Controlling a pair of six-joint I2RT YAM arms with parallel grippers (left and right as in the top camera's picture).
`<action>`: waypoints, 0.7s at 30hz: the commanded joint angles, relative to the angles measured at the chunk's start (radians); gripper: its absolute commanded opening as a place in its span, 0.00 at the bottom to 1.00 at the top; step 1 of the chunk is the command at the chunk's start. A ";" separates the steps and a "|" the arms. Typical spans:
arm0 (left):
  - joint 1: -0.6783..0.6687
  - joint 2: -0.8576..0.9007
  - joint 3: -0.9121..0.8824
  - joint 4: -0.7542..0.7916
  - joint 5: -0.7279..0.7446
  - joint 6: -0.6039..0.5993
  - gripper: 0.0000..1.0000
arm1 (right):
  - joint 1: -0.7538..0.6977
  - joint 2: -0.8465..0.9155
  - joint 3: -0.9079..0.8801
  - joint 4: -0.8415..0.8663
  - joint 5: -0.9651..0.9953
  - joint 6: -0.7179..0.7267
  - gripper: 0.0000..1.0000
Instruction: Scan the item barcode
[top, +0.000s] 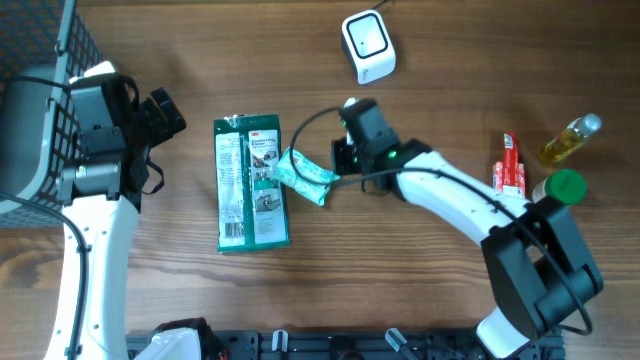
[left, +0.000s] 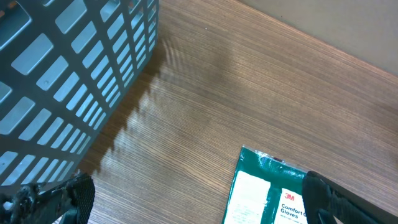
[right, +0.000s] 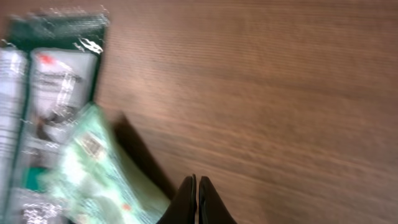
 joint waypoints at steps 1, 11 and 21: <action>0.006 0.000 0.008 0.004 -0.009 0.009 1.00 | -0.021 -0.022 0.037 -0.063 -0.225 0.134 0.08; 0.006 0.000 0.008 0.003 -0.009 0.009 1.00 | 0.066 -0.013 -0.007 -0.092 -0.295 0.137 0.04; 0.006 0.000 0.008 0.004 -0.009 0.009 1.00 | 0.083 -0.011 -0.007 0.289 -0.416 0.093 0.04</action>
